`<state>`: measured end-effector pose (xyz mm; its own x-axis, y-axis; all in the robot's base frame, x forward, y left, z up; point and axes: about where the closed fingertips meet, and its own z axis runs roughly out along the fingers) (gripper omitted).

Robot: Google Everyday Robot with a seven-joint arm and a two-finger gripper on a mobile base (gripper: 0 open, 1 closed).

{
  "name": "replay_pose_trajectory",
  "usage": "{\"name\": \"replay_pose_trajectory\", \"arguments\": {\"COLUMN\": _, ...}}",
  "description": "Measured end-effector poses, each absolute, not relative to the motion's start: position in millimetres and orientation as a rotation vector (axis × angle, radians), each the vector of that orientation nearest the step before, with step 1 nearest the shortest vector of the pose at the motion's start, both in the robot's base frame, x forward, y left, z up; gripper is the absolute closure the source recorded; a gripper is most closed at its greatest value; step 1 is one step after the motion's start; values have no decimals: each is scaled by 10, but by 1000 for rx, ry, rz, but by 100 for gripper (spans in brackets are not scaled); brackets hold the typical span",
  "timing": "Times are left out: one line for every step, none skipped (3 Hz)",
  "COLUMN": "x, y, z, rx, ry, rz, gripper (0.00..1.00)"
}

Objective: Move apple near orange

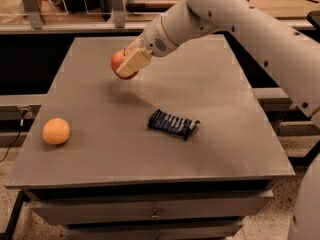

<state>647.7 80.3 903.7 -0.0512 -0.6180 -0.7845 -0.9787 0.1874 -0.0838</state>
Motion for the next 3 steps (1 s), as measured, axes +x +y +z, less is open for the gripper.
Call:
{"name": "replay_pose_trajectory", "arguments": {"x": 6331, "y": 944, "z": 9045, "rx": -1573, "ry": 1665, "rz": 673, "gripper": 100}}
{"name": "replay_pose_trajectory", "arguments": {"x": 5951, "y": 1178, "z": 9077, "rx": -1685, "ry": 1510, "rz": 738, "gripper": 100}}
{"name": "replay_pose_trajectory", "arguments": {"x": 5595, "y": 1367, "z": 9017, "rx": -1777, "ry": 1410, "rz": 806, "gripper": 100}}
